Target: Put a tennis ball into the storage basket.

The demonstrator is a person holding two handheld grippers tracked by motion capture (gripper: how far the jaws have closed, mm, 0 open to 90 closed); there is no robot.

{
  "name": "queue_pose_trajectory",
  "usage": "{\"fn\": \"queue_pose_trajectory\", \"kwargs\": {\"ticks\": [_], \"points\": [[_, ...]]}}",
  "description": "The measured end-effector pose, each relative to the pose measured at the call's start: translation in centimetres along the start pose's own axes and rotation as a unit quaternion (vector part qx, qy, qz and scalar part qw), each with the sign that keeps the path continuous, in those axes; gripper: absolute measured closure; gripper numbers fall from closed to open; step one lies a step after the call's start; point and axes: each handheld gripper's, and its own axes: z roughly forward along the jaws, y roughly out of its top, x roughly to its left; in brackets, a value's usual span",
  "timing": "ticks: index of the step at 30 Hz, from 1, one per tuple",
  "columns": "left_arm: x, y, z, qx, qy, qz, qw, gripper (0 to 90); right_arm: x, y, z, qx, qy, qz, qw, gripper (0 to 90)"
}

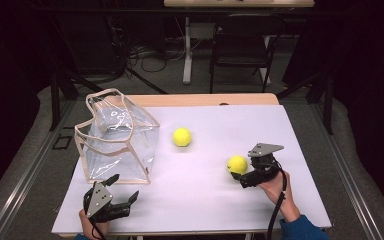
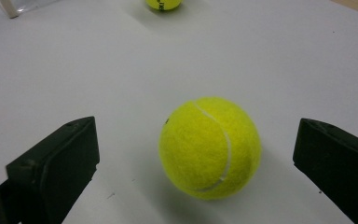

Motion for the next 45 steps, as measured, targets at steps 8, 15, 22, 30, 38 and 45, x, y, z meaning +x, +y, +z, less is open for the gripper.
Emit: {"fn": "queue_pose_trajectory", "kwargs": {"ticks": [8, 15, 22, 30, 38, 45], "points": [[0.0, 0.0, 0.0, -0.002, -0.001, -0.001, 1.0000, 15.9, -0.4, 0.0, 0.9, 0.009, 0.002, 0.008, 0.9999, 0.0], [0.0, 0.0, 0.0, 0.000, -0.002, 0.002, 1.0000, 15.9, -0.6, -0.2, 1.8, 0.019, 0.009, 0.013, 0.9997, 0.0], [0.0, 0.0, 0.0, 0.000, -0.001, 0.003, 1.0000, 15.9, -0.8, -0.4, 2.5, 0.029, 0.014, 0.019, 0.9993, 0.0], [-0.1, 0.0, 0.0, 0.000, -0.002, 0.002, 1.0000, 15.9, -1.1, -0.7, 3.1, 0.034, 0.019, 0.031, 0.9987, 0.0], [-0.1, 0.0, 0.0, 0.000, -0.002, 0.003, 1.0000, 15.9, -1.2, -0.9, 3.4, 0.040, 0.019, 0.035, 0.9984, 4.8], [-0.1, 0.0, 0.0, 0.001, -0.003, 0.005, 1.0000, 15.9, -1.4, -1.2, 3.6, 0.048, 0.016, 0.044, 0.9977, 14.4]]}}
